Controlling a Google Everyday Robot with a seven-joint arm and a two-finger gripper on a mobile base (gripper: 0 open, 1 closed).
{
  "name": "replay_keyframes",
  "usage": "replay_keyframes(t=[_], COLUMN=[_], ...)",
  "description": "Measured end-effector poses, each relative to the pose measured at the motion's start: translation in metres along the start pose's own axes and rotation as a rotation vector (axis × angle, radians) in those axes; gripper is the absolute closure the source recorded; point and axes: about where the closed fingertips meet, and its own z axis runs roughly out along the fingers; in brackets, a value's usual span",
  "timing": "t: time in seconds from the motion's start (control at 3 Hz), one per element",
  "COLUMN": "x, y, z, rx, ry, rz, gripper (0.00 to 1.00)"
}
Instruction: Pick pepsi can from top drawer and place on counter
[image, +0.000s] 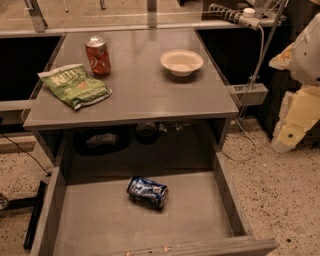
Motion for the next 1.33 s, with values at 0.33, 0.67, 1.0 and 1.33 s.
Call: replay_keyframes(t=[0.33, 0.67, 1.0, 1.33], x=[0.0, -0.008, -0.018, -0.023], y=[0.0, 0.01, 0.026, 0.044], z=[0.0, 0.024, 0.063, 0.108], rx=[0.003, -0.02, -0.05, -0.064], ry=[-0.001, -0.041, -0.126, -0.239], rz=[0.0, -0.016, -0.045, -0.058], gripper=[0.0, 0.0, 0.0, 0.0])
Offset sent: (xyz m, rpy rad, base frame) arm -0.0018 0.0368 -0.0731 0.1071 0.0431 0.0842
